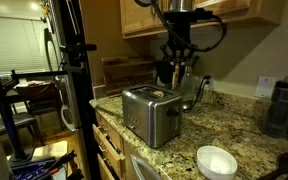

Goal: Place one slice of bread in each of the toaster slots

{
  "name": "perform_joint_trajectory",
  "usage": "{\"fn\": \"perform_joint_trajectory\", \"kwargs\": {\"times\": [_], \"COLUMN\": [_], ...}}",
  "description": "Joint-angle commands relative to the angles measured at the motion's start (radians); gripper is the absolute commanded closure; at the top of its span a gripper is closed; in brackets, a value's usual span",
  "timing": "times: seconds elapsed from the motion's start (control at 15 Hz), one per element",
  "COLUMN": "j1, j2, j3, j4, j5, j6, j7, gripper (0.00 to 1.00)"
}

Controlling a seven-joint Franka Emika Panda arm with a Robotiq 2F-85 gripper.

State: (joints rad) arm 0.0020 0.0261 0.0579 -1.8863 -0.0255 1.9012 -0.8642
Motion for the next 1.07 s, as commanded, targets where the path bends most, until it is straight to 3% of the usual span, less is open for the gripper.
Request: {"fn": "perform_joint_trajectory", "kwargs": {"times": [0.0, 1.0], "j1": [0.022, 0.048], "j2": [-0.047, -0.023], "j3": [0.005, 0.029], "j4": [-0.03, 0.038], "j5": [-0.016, 0.01], "j6": [-0.032, -0.261], "j7": [-0.043, -0.212], "gripper": [0.92, 0.92]}}
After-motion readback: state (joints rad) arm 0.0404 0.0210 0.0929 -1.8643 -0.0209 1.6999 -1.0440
